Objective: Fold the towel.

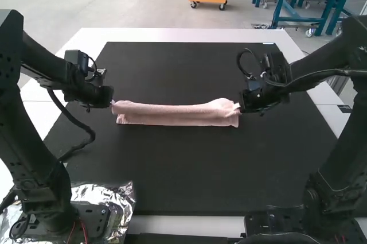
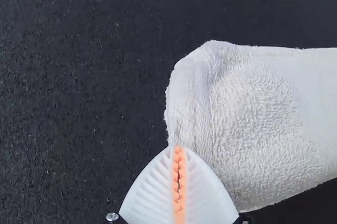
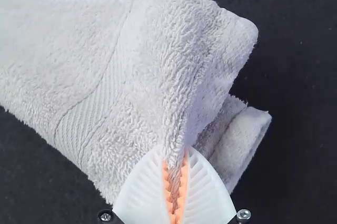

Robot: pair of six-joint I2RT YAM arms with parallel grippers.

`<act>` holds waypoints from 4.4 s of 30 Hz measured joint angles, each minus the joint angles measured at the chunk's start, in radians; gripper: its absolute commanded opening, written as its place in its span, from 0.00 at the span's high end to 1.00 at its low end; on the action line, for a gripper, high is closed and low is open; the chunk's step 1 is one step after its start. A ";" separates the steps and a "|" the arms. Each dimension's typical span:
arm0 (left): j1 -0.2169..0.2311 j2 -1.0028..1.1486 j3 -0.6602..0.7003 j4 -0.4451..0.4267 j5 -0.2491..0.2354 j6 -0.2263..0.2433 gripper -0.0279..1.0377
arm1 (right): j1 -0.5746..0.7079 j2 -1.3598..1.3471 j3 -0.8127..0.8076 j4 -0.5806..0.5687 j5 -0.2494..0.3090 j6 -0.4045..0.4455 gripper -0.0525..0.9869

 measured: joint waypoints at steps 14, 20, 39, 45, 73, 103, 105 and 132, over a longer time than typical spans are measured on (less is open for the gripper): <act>0.000 0.000 -0.174 0.280 -0.037 -0.054 0.11 | 0.000 0.030 -0.043 0.062 0.054 0.003 0.07; 0.001 -0.001 -0.157 0.257 -0.045 -0.088 0.07 | 0.000 0.030 -0.043 0.063 0.064 0.015 0.07; 0.018 -0.075 -0.109 0.284 -0.044 -0.174 0.07 | 0.002 0.145 0.021 0.124 0.076 0.028 0.08; 0.018 -0.075 -0.109 0.279 -0.038 -0.177 0.07 | 0.014 0.184 0.046 0.128 0.076 0.029 0.11; 0.018 -0.130 -0.104 0.271 -0.021 -0.164 0.07 | 0.062 0.013 0.077 0.053 0.036 0.071 0.97; 0.094 -0.162 -0.104 0.315 -0.022 -0.150 0.07 | 0.489 0.391 0.515 0.062 0.026 0.215 0.97; 0.094 -0.162 -0.105 0.328 -0.023 -0.150 0.07 | 0.500 0.418 0.548 0.061 0.026 0.217 0.97; 0.094 -0.162 -0.137 0.384 -0.023 -0.151 0.07 | 0.621 0.659 0.869 0.000 0.026 0.251 0.49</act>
